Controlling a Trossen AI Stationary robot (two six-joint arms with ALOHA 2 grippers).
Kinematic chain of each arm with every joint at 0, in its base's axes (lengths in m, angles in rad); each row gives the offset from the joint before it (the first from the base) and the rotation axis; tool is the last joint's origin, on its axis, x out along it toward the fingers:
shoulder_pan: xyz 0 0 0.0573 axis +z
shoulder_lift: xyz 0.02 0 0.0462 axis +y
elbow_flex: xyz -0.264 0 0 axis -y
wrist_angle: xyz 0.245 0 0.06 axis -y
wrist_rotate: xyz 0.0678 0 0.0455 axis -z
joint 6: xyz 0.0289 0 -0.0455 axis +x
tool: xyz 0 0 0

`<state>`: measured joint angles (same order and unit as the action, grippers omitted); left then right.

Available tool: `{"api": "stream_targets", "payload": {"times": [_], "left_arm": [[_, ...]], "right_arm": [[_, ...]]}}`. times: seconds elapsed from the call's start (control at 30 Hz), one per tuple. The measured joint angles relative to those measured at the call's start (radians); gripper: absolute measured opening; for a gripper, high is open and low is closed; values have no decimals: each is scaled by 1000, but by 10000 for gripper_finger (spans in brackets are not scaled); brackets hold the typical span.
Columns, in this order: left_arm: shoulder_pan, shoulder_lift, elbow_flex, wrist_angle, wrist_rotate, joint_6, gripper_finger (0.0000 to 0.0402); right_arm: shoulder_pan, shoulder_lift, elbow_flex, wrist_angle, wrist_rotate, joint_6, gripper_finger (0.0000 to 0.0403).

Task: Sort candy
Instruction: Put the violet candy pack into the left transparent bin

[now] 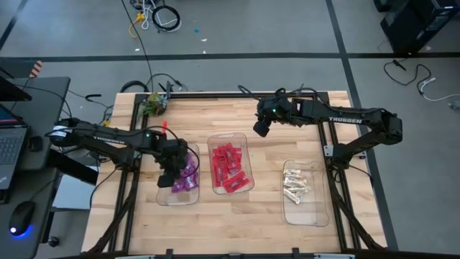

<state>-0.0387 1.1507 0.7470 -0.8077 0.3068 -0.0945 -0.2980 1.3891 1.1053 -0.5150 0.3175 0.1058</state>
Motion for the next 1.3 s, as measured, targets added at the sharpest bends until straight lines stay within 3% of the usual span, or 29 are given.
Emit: {"api": "stream_targets", "payload": {"times": [0.2, 0.37, 0.63, 0.83, 1.3], "left_arm": [[0, 0, 68, 8, -108, 81, 145], [1, -10, 30, 116, -198, 152, 121], [78, -81, -49, 370, -69, 216, 7], [141, -170, -92, 552, 72, 218, 13], [172, -206, -93, 547, 61, 214, 8]], "right_arm": [[-66, 0, -7, -97, 39, 29, 207], [-127, -1, -109, -109, 39, 58, 232], [-228, 0, -314, -18, 66, 161, 230], [-284, 0, -415, -16, 83, 265, 215], [-390, 0, -555, 109, 64, 277, 156]]}}
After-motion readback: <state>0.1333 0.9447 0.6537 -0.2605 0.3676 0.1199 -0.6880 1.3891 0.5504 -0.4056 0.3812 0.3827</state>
